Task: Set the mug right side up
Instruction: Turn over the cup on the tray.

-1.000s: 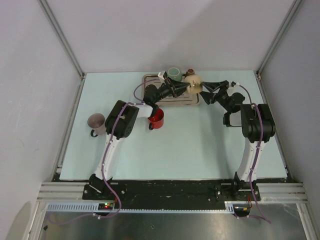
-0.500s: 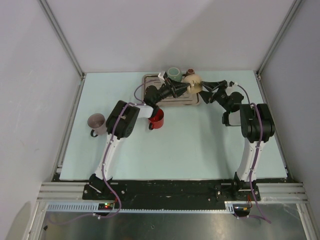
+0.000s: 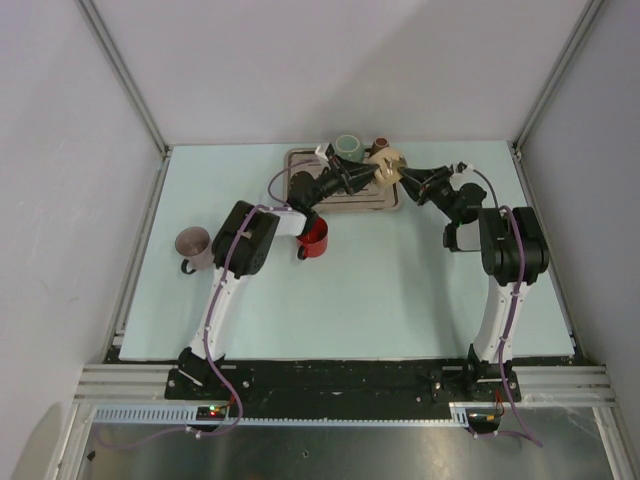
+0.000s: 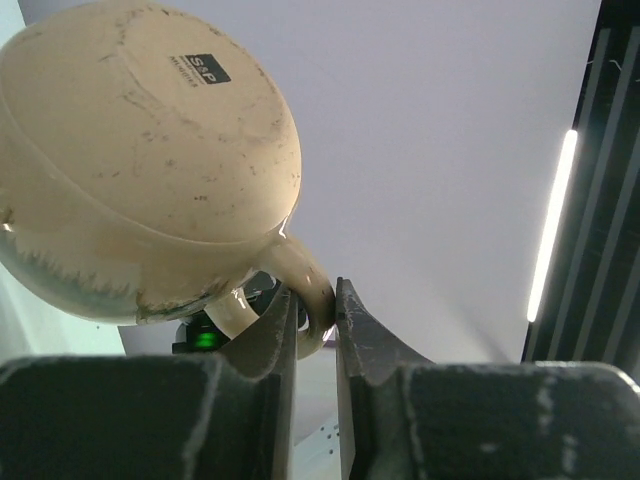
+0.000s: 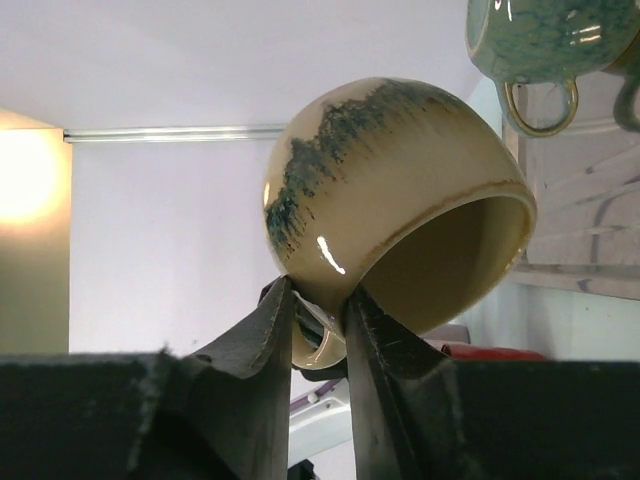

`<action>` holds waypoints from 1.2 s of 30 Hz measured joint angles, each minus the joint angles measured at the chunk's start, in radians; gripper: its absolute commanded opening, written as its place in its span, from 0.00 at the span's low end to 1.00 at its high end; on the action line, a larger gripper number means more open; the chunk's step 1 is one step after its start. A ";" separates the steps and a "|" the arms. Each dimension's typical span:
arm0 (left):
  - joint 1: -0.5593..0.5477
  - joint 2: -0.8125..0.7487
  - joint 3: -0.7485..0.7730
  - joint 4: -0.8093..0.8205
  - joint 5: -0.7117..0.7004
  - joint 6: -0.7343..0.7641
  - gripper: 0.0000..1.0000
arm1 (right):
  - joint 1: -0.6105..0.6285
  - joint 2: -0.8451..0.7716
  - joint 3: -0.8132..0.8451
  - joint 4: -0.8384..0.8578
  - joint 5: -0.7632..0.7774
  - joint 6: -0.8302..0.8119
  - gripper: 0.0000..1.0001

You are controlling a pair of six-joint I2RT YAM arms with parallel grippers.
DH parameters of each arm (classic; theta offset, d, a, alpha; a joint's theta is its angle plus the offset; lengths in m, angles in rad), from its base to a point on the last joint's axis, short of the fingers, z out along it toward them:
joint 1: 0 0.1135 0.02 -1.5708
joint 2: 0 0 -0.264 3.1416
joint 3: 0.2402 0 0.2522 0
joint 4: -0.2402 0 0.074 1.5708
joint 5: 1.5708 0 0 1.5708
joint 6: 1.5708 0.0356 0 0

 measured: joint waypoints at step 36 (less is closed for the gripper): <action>-0.030 0.013 0.000 0.038 0.055 0.003 0.40 | -0.112 -0.050 0.066 -0.031 -0.257 -0.061 0.00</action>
